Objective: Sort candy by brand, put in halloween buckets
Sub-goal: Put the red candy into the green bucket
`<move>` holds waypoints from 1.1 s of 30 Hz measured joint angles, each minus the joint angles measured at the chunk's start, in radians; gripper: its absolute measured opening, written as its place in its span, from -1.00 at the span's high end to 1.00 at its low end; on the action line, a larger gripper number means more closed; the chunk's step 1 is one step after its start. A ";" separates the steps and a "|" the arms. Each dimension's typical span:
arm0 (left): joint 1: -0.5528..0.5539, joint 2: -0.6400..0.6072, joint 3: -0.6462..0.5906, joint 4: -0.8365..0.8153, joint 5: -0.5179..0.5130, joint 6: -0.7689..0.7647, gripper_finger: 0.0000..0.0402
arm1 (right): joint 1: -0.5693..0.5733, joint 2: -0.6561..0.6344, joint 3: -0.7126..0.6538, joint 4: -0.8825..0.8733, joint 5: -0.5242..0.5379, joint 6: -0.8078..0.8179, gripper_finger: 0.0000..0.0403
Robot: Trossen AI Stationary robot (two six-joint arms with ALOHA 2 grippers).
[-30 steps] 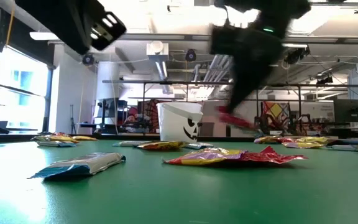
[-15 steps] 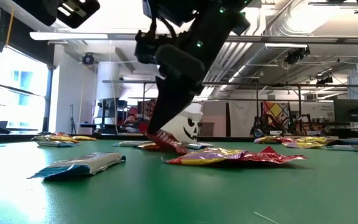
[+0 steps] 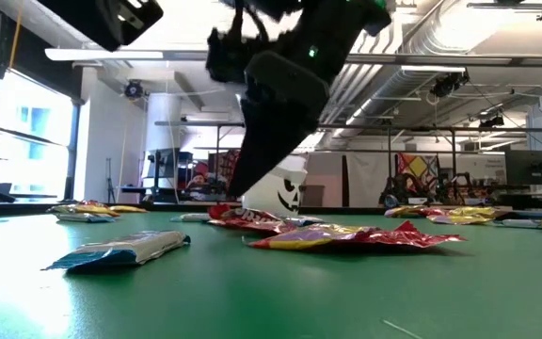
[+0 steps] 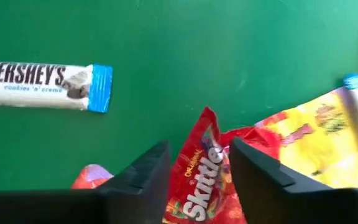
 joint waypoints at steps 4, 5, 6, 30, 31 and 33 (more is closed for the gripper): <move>0.031 0.000 -0.009 0.005 -0.042 0.000 1.00 | 0.030 -0.058 -0.024 -0.066 0.104 0.041 0.31; 0.039 0.000 -0.019 0.010 -0.047 0.000 1.00 | 0.036 -0.078 -0.045 -0.066 0.130 0.056 0.40; 0.049 0.000 -0.032 0.019 -0.047 -0.001 1.00 | 0.043 -0.100 -0.073 -0.065 0.166 0.069 0.51; 0.198 0.204 -0.218 0.490 -0.080 -0.070 0.48 | 0.114 -0.788 -0.911 0.459 0.449 0.370 1.00; 0.203 0.215 -0.218 0.489 -0.081 -0.084 0.42 | 0.117 -0.790 -0.914 0.463 0.451 0.370 1.00; 0.210 0.234 -0.218 0.502 -0.078 -0.110 0.31 | 0.121 -0.790 -0.916 0.463 0.453 0.370 1.00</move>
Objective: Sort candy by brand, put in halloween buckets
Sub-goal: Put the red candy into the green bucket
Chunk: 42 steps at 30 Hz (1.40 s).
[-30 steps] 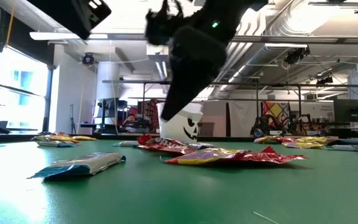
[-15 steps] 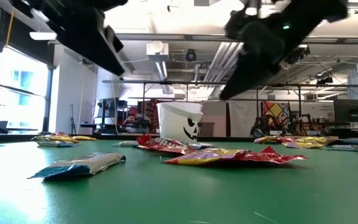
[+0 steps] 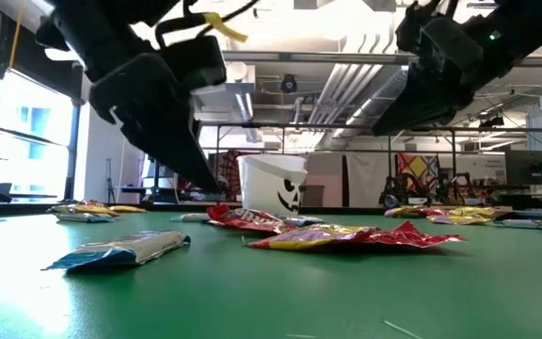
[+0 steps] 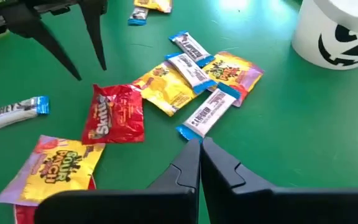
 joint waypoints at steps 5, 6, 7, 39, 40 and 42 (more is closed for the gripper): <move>0.026 0.038 0.000 0.052 0.064 -0.037 0.09 | -0.001 0.004 -0.001 0.000 0.011 -0.003 1.00; 0.033 0.041 0.000 0.056 0.071 -0.047 0.07 | -0.001 0.004 -0.001 0.000 0.015 -0.004 1.00; 0.040 0.046 0.000 0.065 0.079 -0.057 0.05 | -0.001 0.004 -0.001 0.000 0.018 -0.005 1.00; 0.079 0.089 0.001 0.067 0.108 0.142 0.97 | -0.001 0.005 -0.003 -0.008 0.028 -0.028 1.00; 0.076 0.078 0.003 0.054 0.104 0.149 0.98 | -0.001 0.005 -0.003 -0.008 0.028 -0.031 1.00; 0.067 0.054 0.023 0.001 0.096 0.157 1.00 | -0.001 0.005 -0.003 -0.008 0.028 -0.032 1.00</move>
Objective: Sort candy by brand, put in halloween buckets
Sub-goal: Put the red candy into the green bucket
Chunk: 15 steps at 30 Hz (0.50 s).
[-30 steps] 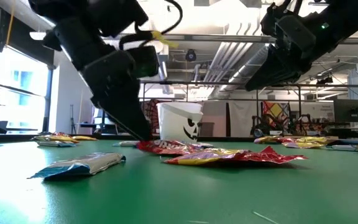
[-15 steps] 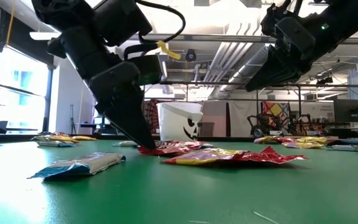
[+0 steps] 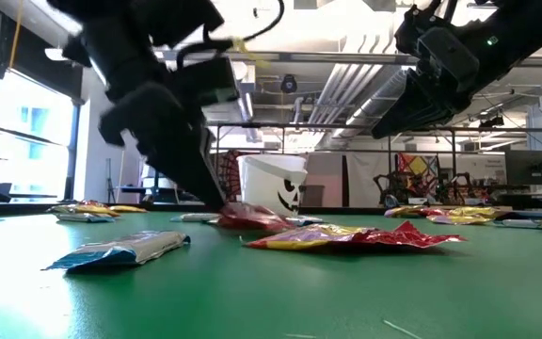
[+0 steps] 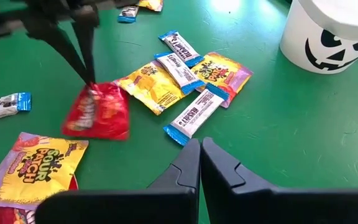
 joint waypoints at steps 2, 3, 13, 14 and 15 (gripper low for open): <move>-0.013 -0.027 0.028 -0.081 -0.013 0.023 1.00 | 0.000 0.000 0.000 0.000 0.000 -0.002 1.00; -0.021 -0.043 0.044 -0.120 -0.024 0.038 1.00 | 0.000 0.000 0.000 0.000 0.000 -0.002 1.00; -0.145 -0.187 0.264 -0.531 -0.071 0.091 1.00 | 0.000 0.000 0.000 -0.002 0.021 -0.021 1.00; -0.160 -0.198 0.285 -0.569 -0.071 0.086 1.00 | 0.000 0.000 0.000 -0.002 0.025 -0.021 1.00; -0.177 -0.208 0.305 -0.603 -0.072 0.075 1.00 | 0.000 0.000 0.000 -0.002 0.027 -0.022 1.00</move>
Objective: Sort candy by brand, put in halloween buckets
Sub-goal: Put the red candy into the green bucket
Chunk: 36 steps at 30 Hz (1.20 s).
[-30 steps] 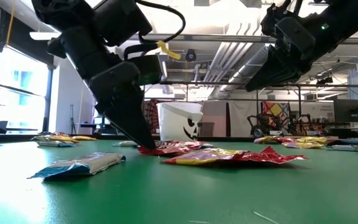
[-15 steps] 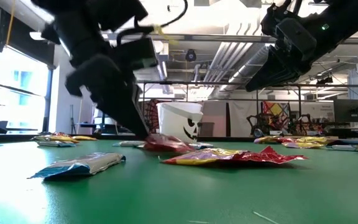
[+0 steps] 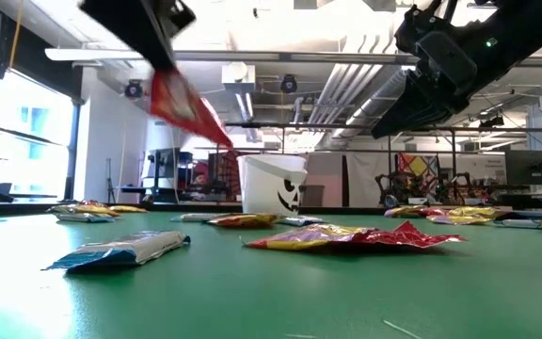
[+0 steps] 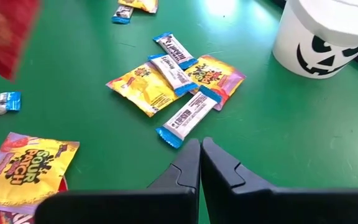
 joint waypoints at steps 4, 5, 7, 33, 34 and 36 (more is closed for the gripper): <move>-0.072 -0.032 0.077 -0.143 0.001 -0.068 1.00 | 0.000 0.000 0.000 0.000 0.003 -0.003 1.00; -0.094 -0.039 0.093 -0.177 0.002 -0.092 1.00 | 0.000 0.000 0.000 0.000 0.003 -0.003 1.00; -0.133 -0.050 0.123 -0.246 0.013 -0.151 1.00 | 0.000 0.000 0.000 0.000 0.003 -0.004 1.00; -0.615 -0.104 0.147 -0.636 0.250 -1.260 1.00 | -0.002 0.000 0.000 -0.002 0.003 -0.007 1.00; -0.616 -0.104 0.122 -0.618 0.256 -1.263 1.00 | -0.002 0.000 0.000 -0.002 0.003 -0.007 1.00; -0.616 -0.103 0.075 -0.589 0.275 -1.263 1.00 | -0.002 0.000 0.000 -0.002 0.003 -0.007 1.00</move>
